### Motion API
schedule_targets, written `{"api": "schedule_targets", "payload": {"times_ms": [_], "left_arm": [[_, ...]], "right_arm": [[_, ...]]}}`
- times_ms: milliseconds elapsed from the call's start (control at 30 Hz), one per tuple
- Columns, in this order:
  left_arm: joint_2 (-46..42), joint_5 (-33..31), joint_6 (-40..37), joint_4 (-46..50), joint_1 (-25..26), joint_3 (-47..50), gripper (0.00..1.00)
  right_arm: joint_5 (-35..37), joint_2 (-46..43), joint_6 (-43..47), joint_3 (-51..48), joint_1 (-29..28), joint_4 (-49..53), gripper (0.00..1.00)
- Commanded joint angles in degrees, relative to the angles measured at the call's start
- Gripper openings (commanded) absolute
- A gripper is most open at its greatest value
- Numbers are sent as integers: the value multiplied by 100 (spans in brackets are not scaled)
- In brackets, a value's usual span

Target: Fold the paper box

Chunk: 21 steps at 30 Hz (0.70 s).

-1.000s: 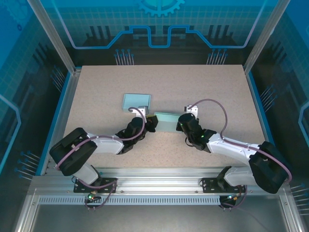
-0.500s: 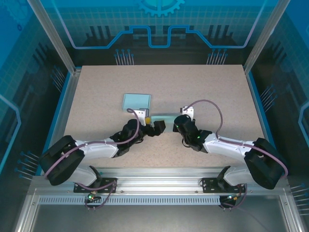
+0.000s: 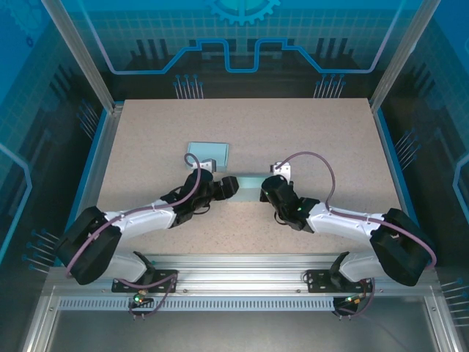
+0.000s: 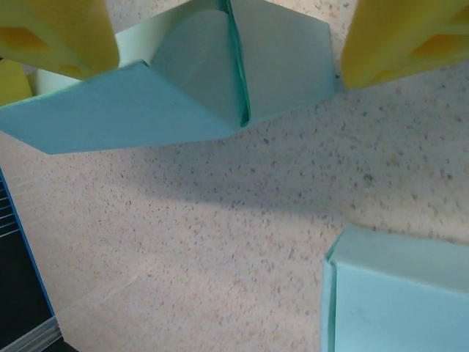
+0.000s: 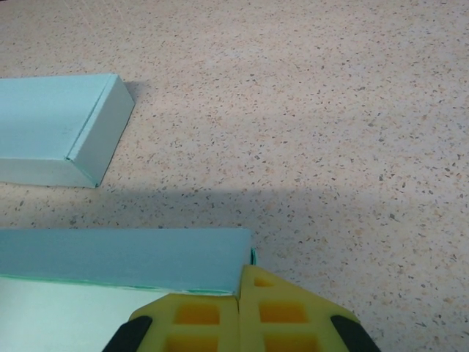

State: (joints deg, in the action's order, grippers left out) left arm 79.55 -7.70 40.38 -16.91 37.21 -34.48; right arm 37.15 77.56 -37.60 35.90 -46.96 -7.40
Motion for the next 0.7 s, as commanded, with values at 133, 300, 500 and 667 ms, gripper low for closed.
{"api": "schedule_targets", "payload": {"times_ms": [133,300,500,667], "left_arm": [[314,515,286,-163,-85,-9,65],[431,650,480,-492,-87,218,54],[411,1001,579,-884,-91,278,77],[-88,1256,529,-865,-92,282,99]], "right_arm": [[-566,383,-86,-171,-199,1481,0],[-444,396,-73,-93,-241,1602,0],[-401,482,-45,-13,-279,1654,0],[-380,479,-45,14,-301,1663,0]]}}
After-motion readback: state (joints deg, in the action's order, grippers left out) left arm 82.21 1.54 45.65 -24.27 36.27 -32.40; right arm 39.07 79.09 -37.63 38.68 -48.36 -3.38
